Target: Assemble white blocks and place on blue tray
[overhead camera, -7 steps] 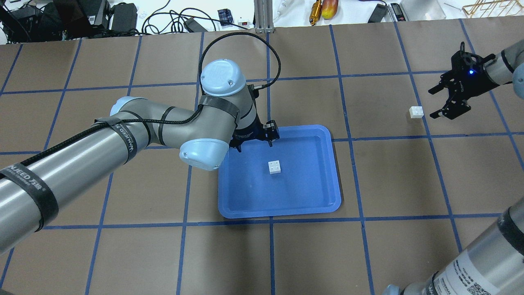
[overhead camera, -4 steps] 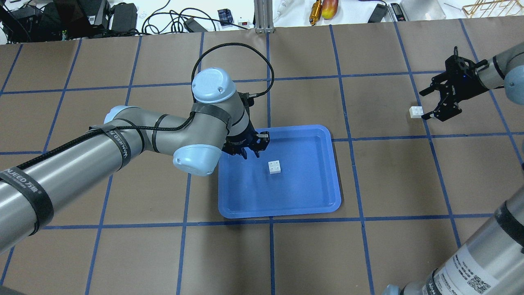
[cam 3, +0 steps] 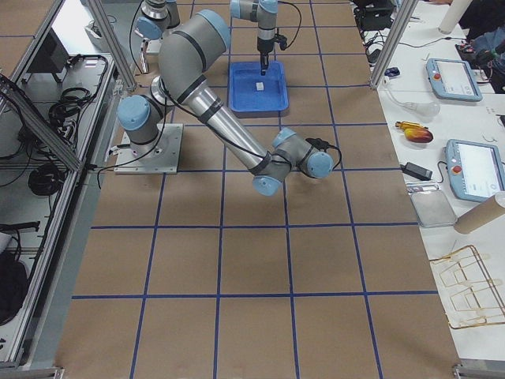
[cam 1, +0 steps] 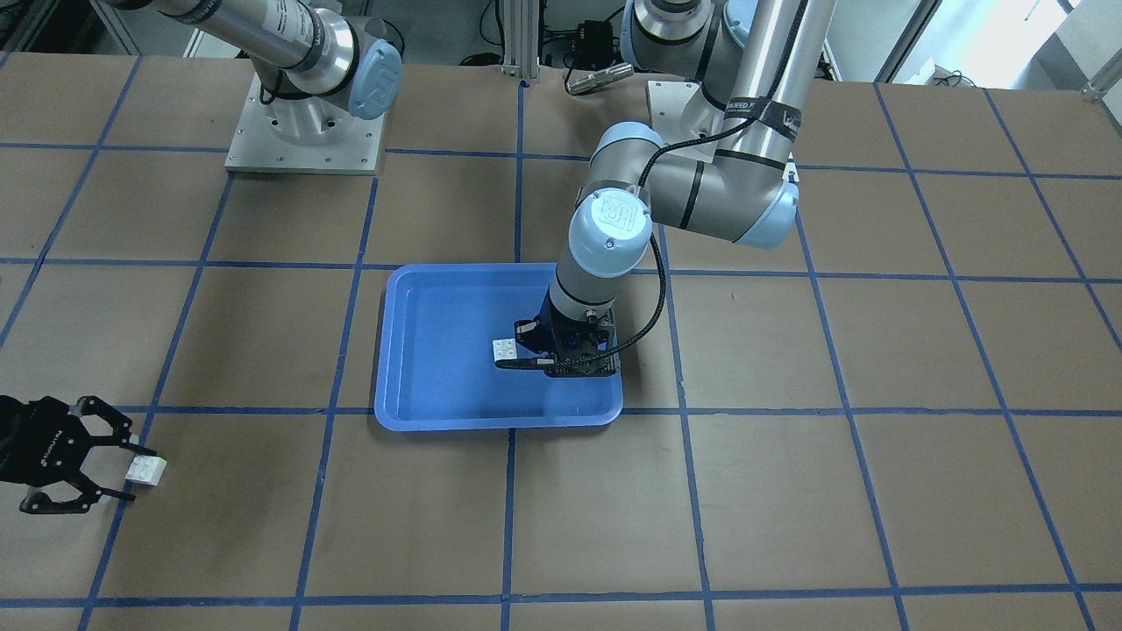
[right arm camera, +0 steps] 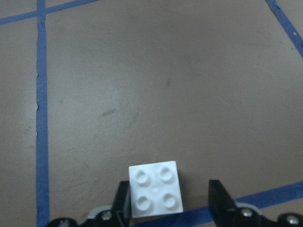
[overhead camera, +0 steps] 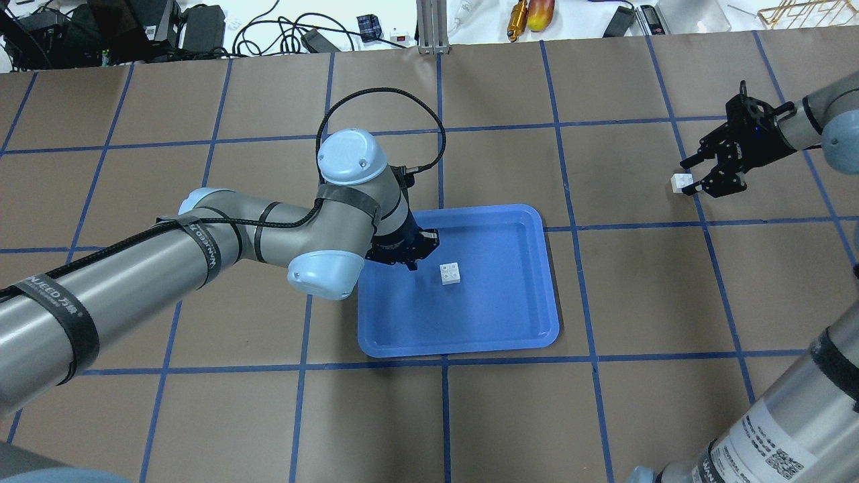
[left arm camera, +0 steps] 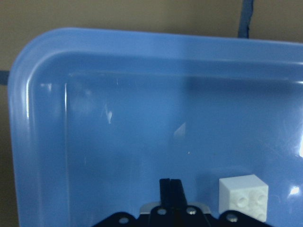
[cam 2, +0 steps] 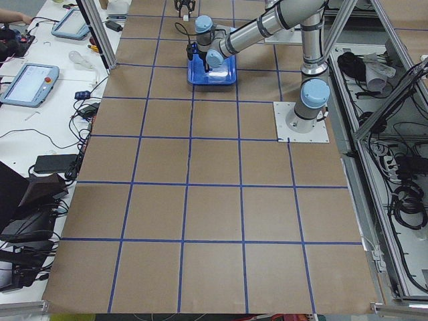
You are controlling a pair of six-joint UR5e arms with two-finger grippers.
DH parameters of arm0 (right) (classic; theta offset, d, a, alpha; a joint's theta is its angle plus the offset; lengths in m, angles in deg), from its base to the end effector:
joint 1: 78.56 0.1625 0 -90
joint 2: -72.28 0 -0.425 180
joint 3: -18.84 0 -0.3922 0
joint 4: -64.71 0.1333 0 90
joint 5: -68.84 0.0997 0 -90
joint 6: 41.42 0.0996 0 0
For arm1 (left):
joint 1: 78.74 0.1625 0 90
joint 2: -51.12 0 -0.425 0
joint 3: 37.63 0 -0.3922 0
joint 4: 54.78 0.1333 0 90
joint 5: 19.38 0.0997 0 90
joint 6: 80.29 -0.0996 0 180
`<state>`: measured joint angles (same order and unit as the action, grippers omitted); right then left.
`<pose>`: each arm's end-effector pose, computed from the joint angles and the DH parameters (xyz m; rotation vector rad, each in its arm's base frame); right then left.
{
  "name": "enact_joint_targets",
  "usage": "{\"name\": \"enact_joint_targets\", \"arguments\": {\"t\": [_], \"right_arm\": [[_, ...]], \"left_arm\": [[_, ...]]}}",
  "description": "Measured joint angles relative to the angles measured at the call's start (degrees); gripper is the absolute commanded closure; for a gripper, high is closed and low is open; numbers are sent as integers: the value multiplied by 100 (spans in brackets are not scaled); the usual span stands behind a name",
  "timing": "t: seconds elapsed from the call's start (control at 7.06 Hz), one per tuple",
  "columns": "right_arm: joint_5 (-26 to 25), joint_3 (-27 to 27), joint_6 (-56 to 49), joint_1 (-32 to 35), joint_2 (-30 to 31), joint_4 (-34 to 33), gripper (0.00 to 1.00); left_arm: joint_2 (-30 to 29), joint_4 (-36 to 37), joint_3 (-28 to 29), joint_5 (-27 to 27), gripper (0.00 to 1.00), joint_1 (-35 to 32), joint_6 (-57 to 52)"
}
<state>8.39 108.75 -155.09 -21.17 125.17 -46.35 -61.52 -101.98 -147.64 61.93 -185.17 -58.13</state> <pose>-0.1921 -0.6388 0.1546 -1.6627 2.0969 -0.5663 -0.2984 -0.4875 0.1908 0.1495 -2.9930 -0.0715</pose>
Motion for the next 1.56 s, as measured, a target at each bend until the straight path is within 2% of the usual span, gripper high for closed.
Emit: {"name": "enact_joint_targets", "arguments": {"t": [0.28,0.57,0.85,1.13,1.28,1.56], "right_arm": [[17,3,23,21,71,14,100],[124,172,53,214,447,194,100],[304,995,117,669,1150,134,100],[562,1906,519,1357,1806,-492,100],[787,2250,1024,1812,1941,-1034,100],[920,2543,1780,2730,1893,-2085,100]], "left_arm": [[-6,20,-9,-1,100,0,21],[-11,43,-13,-3,100,0,34],[-30,53,-37,-3,100,-5,132],[-39,60,-44,-1,100,-8,178],[-42,62,-45,-3,100,-8,184],[-54,110,-46,-86,100,-9,209]]}}
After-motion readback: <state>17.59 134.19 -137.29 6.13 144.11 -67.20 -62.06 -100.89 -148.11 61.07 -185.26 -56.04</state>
